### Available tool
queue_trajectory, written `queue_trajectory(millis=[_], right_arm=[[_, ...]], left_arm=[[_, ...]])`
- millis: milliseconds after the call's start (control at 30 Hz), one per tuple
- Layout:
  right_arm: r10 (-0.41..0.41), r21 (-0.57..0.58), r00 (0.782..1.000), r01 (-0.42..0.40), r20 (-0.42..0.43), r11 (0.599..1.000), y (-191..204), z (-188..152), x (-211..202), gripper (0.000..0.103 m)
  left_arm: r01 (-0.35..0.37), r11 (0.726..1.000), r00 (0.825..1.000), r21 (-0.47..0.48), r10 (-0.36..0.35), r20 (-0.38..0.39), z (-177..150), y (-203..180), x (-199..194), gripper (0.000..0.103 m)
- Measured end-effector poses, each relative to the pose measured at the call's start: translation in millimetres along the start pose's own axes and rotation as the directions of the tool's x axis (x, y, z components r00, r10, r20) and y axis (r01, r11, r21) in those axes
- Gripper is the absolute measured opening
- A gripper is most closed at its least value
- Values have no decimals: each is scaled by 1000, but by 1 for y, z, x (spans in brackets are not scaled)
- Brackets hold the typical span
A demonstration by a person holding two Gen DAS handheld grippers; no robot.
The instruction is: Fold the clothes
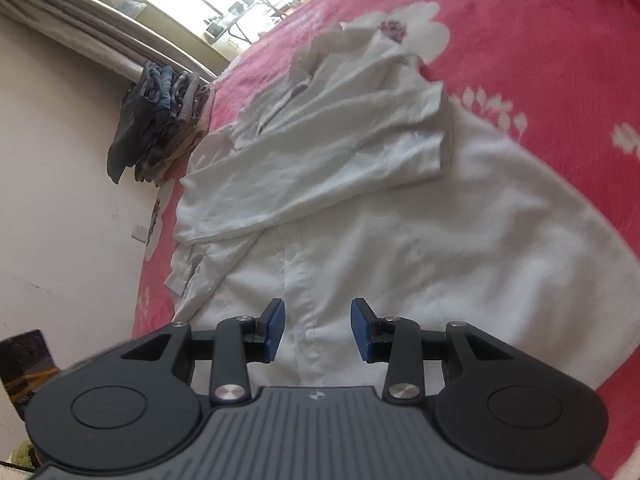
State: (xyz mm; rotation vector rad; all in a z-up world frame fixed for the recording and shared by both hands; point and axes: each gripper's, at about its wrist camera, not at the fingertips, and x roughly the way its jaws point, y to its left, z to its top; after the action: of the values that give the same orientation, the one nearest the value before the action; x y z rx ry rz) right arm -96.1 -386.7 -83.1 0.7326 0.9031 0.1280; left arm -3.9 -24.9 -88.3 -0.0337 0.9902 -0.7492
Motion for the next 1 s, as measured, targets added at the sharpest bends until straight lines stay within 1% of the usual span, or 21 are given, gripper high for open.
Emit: queue_trajectory(millis=[33,100,167,233,333,433,533,633,733,800,867,933,1000], right_arm=[[-2,-6,1000,2,6,1000,0,2,-2,40],[-9,-18,1000,9,18,1000,1,5,-7,47],[-56,-18,998,57,34,998,-11,20,-17,48],[-113,-13,993,114,40,993,-25,34,-25,48],[-167,-10,986,167,6,986,-44,50,-28,49],[-180,-19,982,179,-56,984,-59,64,-21,51],[-196,-17,973,196,-125,980,-75,79,-9,51],[-193,-27,964,191,-183,981,-89,94,5,52],[-173,-34,961,170,-217,985,-100,108,17,55],[-184,-32,959,181,-216,983,-105,116,24,56],[-166,-34,962,163,-217,986,-109,122,29,56],[-147,-26,965,145,-218,989,-113,127,33,56],[-127,-7,968,129,-215,992,-118,131,35,56]], left_arm=[[17,1000,999,7,-17,-28,-3,-2,5,65],[42,998,998,43,-39,-55,-12,-8,9,65],[67,997,994,39,-64,-84,-17,-7,10,65],[73,997,990,22,-70,-124,-22,-2,11,65],[68,998,983,16,-64,-173,-29,8,8,65],[64,998,974,2,-62,-216,-37,18,1,65],[51,999,968,2,-49,-246,-47,29,-10,65],[15,1000,969,-15,-18,-245,-58,40,-24,65],[-20,998,975,-66,5,-222,-64,51,-32,65],[-35,994,981,-105,14,-192,-66,57,-36,65],[-49,991,986,-125,28,-163,-66,61,-38,65],[-68,990,987,-127,48,-153,-66,63,-37,65],[-92,990,987,-104,77,-139,-65,61,-37,65]])
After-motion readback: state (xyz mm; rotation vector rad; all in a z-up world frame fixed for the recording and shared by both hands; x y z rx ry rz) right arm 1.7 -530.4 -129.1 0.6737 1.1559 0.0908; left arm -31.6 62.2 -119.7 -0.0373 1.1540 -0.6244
